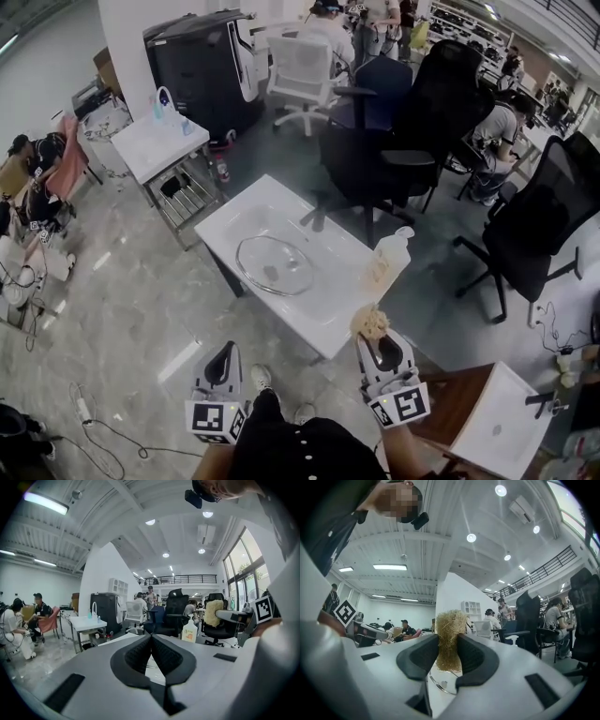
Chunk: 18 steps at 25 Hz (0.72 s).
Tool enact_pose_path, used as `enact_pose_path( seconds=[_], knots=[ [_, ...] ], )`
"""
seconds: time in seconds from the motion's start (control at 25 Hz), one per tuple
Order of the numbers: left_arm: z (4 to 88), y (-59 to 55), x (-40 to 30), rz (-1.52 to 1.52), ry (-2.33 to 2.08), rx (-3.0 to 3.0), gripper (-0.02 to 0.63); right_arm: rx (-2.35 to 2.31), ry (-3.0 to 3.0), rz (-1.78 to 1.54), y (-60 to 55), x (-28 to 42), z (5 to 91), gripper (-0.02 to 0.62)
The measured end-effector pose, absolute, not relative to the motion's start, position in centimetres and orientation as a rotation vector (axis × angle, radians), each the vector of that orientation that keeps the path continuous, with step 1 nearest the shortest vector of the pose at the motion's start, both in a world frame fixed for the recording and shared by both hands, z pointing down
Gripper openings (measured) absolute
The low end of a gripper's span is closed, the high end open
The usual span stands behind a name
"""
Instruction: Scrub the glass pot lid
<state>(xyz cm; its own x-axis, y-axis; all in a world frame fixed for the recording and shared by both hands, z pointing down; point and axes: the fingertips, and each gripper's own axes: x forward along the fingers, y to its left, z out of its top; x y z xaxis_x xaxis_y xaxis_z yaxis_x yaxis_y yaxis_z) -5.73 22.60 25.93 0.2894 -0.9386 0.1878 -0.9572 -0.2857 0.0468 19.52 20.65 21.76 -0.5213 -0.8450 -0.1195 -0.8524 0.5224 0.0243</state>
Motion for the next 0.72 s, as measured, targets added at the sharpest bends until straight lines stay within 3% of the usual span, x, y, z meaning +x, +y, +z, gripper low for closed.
enact_pose_path(
  seconds=[0.72],
  knots=[
    [25.2,6.7,-15.7,0.13,-1.703,2.46,0.026,-1.517,2.648,0.214,5.8,8.8,20.0,0.133]
  ],
)
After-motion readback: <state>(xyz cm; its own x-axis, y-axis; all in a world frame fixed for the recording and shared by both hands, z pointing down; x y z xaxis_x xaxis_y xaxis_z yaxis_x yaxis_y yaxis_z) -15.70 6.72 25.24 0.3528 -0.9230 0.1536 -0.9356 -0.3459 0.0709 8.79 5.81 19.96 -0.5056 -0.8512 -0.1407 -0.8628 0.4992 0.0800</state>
